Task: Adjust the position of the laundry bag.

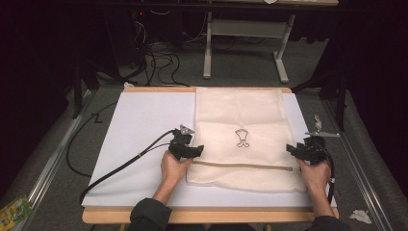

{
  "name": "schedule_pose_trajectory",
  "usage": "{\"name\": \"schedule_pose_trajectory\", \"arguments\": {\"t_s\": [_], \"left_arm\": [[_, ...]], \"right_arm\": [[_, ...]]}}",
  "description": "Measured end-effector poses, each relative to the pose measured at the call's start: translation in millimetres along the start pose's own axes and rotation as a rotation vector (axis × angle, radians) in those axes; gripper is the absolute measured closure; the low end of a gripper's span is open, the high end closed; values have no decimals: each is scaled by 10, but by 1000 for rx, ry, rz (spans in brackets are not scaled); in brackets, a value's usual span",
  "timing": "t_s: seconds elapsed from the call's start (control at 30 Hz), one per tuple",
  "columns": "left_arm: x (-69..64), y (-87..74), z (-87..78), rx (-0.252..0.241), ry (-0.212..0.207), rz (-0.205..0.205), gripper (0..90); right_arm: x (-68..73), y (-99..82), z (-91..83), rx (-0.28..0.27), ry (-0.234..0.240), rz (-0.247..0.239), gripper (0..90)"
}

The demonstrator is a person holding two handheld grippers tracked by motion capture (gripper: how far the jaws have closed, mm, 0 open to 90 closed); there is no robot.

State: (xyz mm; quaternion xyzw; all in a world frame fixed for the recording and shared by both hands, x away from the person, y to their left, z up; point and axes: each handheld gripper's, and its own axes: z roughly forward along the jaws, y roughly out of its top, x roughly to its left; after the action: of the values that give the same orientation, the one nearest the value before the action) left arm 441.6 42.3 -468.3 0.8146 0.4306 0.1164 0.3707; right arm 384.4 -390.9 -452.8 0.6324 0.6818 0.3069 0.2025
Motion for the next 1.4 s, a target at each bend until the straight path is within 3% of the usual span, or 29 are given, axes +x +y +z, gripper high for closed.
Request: {"name": "schedule_pose_trajectory", "arguments": {"t_s": [0.3, 0.5, 0.67, 0.7, 0.77, 1.07, 1.4], "left_arm": [[-13, -21, 78, 0, -2, -3, 461], [-27, 0, 83, 16, -3, 24, 558], [-13, 29, 81, 32, -18, 7, 709], [-2, 42, 74, 36, -39, 1, 772], [2, 49, 61, 29, -53, 2, 826], [49, 108, -40, -1, -104, -10, 851], [107, 138, -161, -15, -101, 2, 852]], "right_arm": [[-27, 5, 79, 55, -8, 8, 522], [1, 13, 125, 98, 2, -19, 613], [15, 40, 121, 123, 16, -61, 770], [40, 45, 114, 127, 18, -74, 815], [46, 46, 112, 124, 19, -83, 831], [63, 39, 26, 70, 28, -102, 860], [91, 40, -12, 44, 66, -101, 865]]}}
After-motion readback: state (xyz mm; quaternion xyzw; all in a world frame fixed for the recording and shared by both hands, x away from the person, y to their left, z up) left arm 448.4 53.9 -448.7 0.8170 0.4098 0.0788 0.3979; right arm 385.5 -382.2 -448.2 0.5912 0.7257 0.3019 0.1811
